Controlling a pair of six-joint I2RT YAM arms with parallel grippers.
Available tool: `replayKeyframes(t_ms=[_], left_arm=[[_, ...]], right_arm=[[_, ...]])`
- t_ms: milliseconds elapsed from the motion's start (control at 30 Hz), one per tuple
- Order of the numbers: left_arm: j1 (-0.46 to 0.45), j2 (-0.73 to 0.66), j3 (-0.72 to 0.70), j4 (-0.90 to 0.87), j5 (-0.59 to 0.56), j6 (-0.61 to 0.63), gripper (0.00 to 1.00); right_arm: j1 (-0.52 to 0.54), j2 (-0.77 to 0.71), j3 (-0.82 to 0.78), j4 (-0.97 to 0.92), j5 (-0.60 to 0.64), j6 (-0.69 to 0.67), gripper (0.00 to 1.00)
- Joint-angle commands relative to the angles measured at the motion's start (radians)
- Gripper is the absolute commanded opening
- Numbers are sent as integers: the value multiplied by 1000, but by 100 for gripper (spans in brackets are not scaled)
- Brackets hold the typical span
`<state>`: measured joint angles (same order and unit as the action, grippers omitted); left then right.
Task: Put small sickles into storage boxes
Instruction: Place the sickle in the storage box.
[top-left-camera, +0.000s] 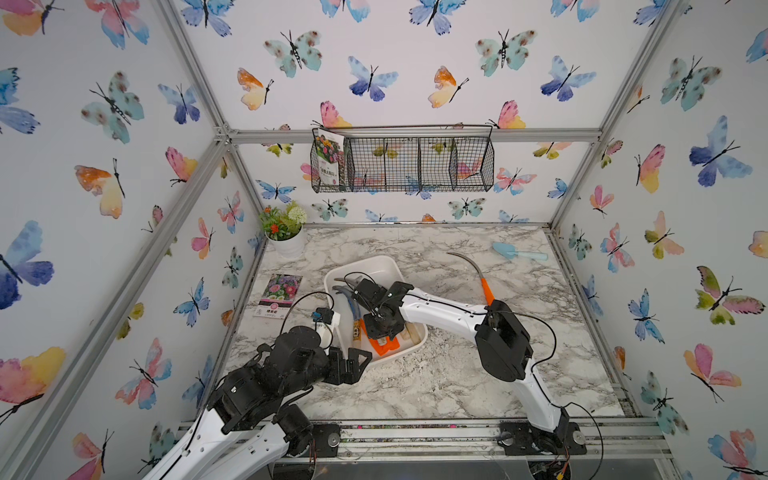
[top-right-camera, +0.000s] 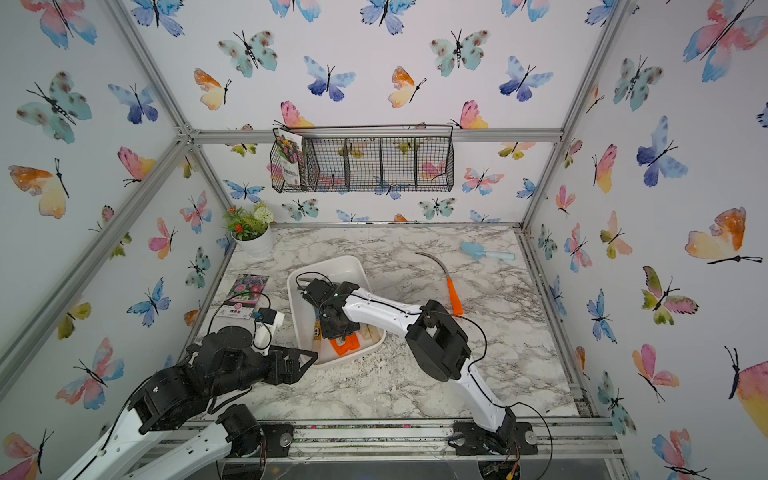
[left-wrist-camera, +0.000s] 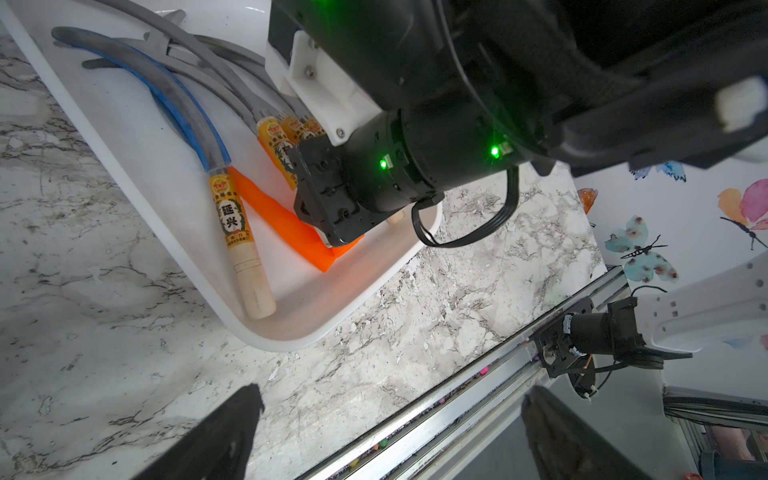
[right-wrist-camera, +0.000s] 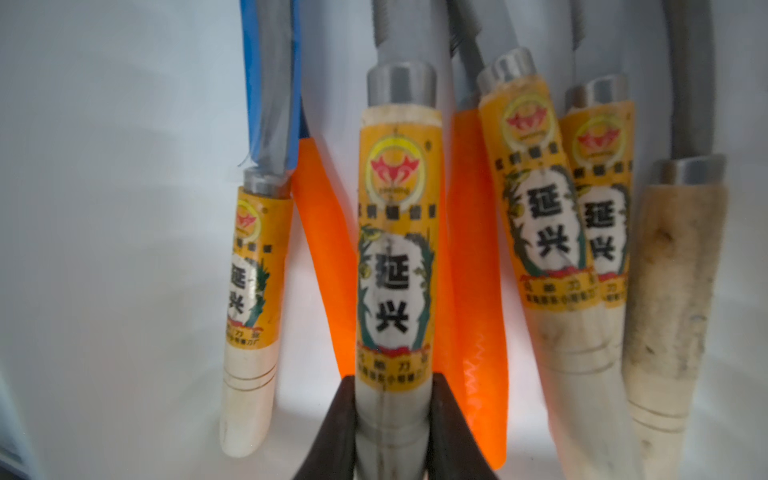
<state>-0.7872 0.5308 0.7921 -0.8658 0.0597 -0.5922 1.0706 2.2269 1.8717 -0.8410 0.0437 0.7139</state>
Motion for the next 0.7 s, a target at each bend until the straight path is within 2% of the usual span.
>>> replayKeyframes(t_ms=[0, 200, 333, 500, 600, 667], left_arm=[[4, -5, 12, -18, -26, -3, 98], [3, 7, 6, 5, -23, -3, 98], [3, 26, 10, 25, -19, 0, 98], [3, 57, 24, 49, -18, 13, 98], [3, 83, 34, 64, -13, 22, 98], [4, 101, 41, 77, -9, 28, 98]], right_arm=[[8, 35, 14, -4, -25, -14, 12], [8, 21, 10, -17, -16, -24, 35], [8, -8, 12, -34, 6, -30, 43], [8, -47, 15, -54, 34, -33, 48], [8, -72, 11, -71, 58, -34, 57], [8, -94, 2, -72, 73, -32, 67]])
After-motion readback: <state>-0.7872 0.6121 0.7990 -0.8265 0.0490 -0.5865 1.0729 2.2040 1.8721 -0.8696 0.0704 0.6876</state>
